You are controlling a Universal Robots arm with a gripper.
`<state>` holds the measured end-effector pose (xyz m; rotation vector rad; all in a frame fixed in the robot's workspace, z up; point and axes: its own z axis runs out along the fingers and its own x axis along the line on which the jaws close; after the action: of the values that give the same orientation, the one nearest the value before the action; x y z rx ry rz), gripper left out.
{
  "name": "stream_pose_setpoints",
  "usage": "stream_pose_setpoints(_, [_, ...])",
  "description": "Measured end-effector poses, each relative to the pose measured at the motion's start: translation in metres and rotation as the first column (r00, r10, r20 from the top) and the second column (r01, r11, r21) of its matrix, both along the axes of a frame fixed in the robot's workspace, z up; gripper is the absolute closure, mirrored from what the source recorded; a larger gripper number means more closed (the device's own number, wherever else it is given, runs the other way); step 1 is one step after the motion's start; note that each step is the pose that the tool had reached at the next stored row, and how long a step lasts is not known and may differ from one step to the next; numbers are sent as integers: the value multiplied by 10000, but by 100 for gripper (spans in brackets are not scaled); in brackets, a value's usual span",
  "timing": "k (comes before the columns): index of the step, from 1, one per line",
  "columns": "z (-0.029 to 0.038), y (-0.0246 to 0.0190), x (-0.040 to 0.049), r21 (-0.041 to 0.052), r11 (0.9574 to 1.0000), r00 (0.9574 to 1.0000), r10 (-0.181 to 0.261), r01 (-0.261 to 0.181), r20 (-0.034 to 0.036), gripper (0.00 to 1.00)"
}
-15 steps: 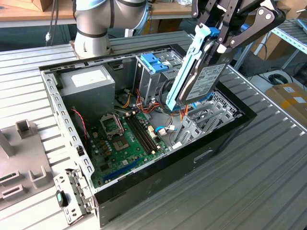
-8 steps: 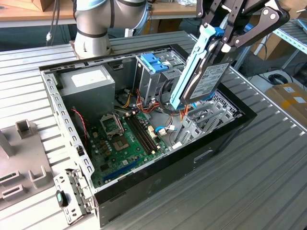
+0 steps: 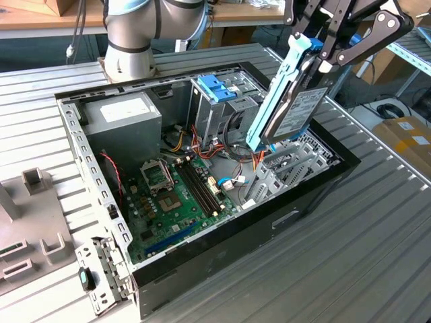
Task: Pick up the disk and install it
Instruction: 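Pick up the disk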
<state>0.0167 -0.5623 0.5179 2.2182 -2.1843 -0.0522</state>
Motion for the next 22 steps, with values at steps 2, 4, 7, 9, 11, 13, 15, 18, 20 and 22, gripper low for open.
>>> stream_pose_setpoints(2, [-1,0,20,-1,10000,10000,-1,1,0,63])
stream_pose_setpoints(4, [-3,0,43,0,10000,10000,-1,1,0,63])
stream_pose_setpoints(7, [-6,0,85,0,10000,10000,-1,1,0,63])
stream_pose_setpoints(9, [-8,0,114,1,10000,10000,0,0,0,63])
stream_pose_setpoints(11, [-10,0,144,1,10000,10000,0,0,0,63])
stream_pose_setpoints(13, [-12,0,178,0,10000,10000,0,0,0,63])
stream_pose_setpoints(15, [-14,0,206,1,10000,10000,0,0,0,63])
stream_pose_setpoints(18, [-16,0,250,0,10000,10000,0,0,-1,63])
stream_pose_setpoints(20, [-18,-2,272,26,10000,10000,0,0,-2,63])
stream_pose_setpoints(22, [-19,-7,283,146,9999,10000,-3,3,-2,63])
